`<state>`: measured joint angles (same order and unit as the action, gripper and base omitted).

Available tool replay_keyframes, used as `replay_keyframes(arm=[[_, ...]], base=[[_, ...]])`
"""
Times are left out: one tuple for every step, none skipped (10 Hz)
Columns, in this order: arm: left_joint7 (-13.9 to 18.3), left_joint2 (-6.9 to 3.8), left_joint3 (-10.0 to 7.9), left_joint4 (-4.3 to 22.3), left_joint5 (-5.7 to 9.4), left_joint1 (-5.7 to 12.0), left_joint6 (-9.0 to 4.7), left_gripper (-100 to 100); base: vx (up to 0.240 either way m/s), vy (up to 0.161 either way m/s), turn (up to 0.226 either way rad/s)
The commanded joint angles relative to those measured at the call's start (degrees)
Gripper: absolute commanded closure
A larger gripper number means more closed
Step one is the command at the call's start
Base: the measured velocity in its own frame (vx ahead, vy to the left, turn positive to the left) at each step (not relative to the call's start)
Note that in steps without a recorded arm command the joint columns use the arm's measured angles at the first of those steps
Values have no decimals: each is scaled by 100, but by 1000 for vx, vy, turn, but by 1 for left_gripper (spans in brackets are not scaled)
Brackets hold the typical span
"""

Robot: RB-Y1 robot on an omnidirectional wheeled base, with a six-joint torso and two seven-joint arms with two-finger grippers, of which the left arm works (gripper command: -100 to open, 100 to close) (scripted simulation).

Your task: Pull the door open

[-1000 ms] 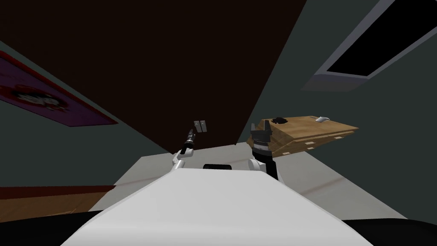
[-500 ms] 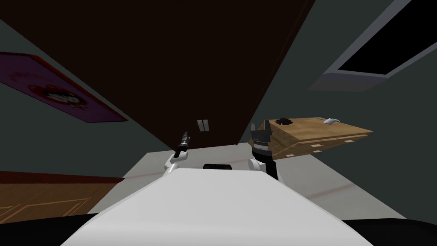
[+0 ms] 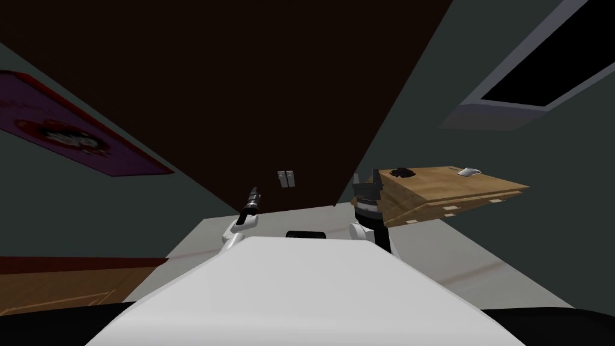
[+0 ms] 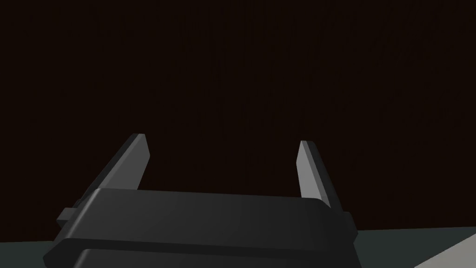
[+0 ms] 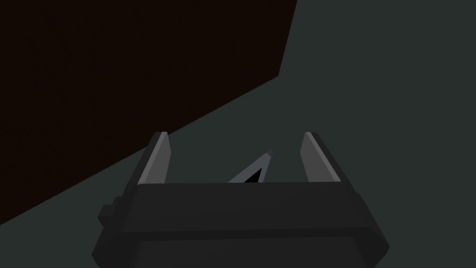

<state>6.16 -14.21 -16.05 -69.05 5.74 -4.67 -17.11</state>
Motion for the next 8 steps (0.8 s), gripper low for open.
replay_keyframes(arm=[[21,-2,22,23,8,51,-29,-100],[32,17,67,19,8,105,-40,-100],[38,39,110,11,5,150,-47,-100],[46,90,199,-12,-4,236,-59,-100],[50,130,266,-30,-12,298,-67,-100],[53,201,380,-64,-27,398,-78,-100],[37,175,305,27,-24,387,-105,-100],[37,175,305,27,-24,387,-105,100]], base=[[188,11,-90],[191,5,-158],[183,14,-133],[209,2,-150],[218,-68,-185],[240,-117,-268],[112,-47,-54],[-15,6,55]])
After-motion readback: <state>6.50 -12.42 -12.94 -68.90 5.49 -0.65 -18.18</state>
